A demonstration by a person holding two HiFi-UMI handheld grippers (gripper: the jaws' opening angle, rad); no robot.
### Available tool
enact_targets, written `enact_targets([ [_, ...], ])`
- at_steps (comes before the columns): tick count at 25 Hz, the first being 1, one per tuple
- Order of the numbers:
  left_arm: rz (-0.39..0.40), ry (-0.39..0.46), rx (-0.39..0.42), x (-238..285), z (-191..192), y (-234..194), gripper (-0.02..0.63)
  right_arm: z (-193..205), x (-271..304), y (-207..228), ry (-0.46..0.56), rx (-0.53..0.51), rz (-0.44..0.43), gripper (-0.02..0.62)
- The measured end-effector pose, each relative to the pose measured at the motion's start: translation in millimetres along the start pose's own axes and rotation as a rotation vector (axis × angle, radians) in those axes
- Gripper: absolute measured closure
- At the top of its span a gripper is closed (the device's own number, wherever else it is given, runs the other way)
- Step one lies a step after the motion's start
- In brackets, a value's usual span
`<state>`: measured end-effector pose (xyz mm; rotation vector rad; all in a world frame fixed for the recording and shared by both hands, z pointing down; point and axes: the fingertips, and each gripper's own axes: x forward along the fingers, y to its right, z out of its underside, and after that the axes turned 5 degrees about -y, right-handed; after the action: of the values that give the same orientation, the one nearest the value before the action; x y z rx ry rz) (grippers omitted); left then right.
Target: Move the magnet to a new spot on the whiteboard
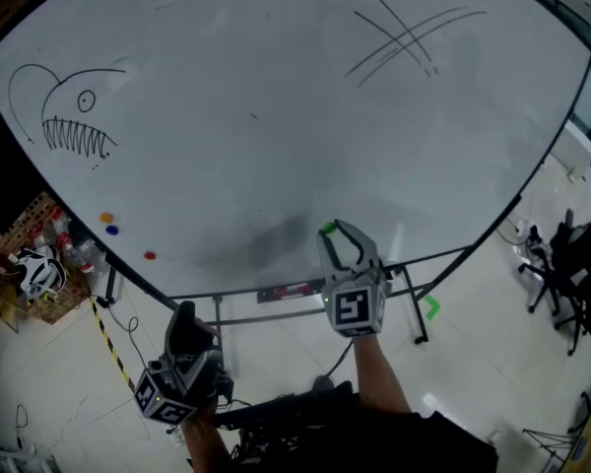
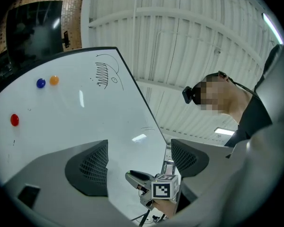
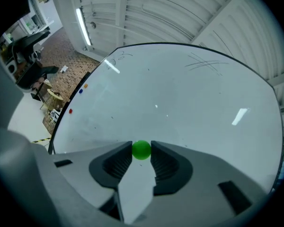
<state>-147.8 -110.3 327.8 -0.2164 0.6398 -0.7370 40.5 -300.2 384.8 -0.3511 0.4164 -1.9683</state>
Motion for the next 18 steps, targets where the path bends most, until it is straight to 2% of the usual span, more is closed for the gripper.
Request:
enact_targets([
  [6, -0.026, -0.024, 0.016, 11.4, 9.8, -3.6, 0.192, 6.6, 22.4, 1.7, -0.001, -0.098, 0.016, 0.456],
  [8, -0.037, -0.031, 0.014, 11.2, 12.1, -4.4, 0.192, 7.5, 26.8, 0.0, 0.003, -0.139, 0.034, 0.456],
  [11, -0.057, -0.011, 0.056, 17.8, 6.3, -3.0, 0.192, 4.2, 30.1, -1.5, 0.018, -0.199, 0.081, 0.454],
  [15, -0.079, 0.0, 0.01, 15.7, 8.2, -1.3, 0.192, 3.3, 37.2, -4.5, 0.015, -0.247, 0.122, 0.454],
  [18, -0.083, -0.004, 0.047, 15.1, 7.7, 0.9, 0.192, 8.1, 43.9, -5.9, -0.011, -0.277, 0.145, 0.454],
])
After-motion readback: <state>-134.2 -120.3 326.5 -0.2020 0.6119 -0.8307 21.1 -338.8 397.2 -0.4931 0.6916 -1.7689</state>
